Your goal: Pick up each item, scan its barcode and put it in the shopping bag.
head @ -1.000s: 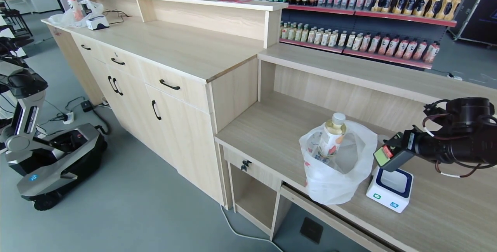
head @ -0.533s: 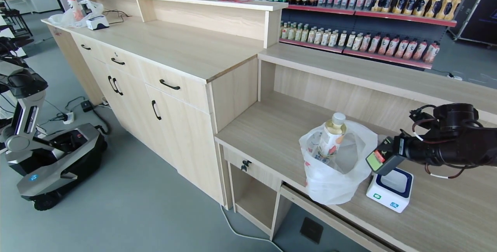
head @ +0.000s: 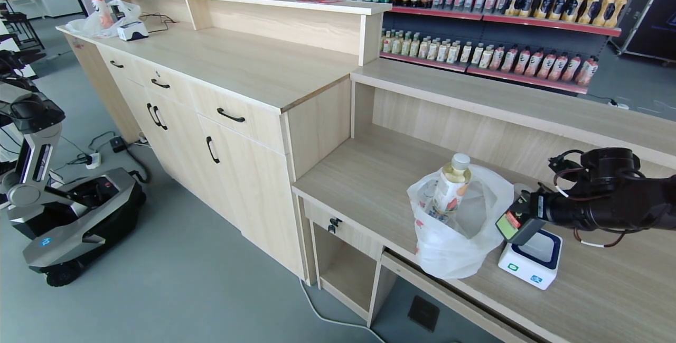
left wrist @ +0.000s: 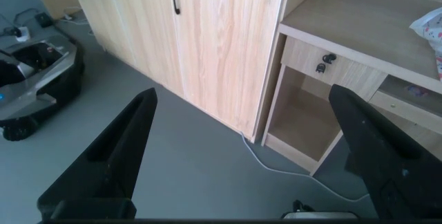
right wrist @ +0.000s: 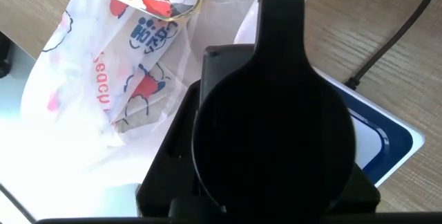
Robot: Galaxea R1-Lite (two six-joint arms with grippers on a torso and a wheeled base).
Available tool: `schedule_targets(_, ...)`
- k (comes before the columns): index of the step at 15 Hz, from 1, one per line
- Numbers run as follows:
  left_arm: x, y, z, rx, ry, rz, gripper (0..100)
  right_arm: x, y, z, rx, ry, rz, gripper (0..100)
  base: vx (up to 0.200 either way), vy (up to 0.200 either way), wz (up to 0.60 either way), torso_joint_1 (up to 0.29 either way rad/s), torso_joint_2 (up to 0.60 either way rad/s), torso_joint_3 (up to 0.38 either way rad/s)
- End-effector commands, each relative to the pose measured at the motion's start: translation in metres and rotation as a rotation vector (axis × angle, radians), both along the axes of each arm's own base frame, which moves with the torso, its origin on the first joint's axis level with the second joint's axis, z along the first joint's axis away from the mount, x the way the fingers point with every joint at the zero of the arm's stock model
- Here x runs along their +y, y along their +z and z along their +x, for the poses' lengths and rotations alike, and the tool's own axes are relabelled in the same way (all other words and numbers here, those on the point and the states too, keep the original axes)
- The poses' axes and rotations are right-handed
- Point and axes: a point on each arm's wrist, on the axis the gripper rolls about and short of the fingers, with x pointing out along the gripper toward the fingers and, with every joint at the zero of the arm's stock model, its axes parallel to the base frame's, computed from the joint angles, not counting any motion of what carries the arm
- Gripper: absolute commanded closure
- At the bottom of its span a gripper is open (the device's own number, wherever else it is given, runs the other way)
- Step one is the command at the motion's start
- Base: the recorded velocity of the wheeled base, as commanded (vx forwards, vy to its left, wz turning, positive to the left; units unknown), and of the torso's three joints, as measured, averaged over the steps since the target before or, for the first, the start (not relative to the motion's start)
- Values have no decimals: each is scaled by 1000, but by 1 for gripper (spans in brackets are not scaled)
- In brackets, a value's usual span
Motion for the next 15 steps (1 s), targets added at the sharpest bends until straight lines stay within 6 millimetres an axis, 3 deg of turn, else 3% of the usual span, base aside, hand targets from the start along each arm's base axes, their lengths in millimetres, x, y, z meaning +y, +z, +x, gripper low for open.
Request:
schedule_targets(1, 0, 0, 0, -1, 0, -1, 0, 0, -2, 0, 3, 4, -4, 100, 0, 0, 0, 0, 0, 0)
schedule_targets(15, 0, 0, 0, -1, 0, -1, 0, 0, 5, -9, 4, -32, -40, 100, 0, 0, 0, 0, 0, 0)
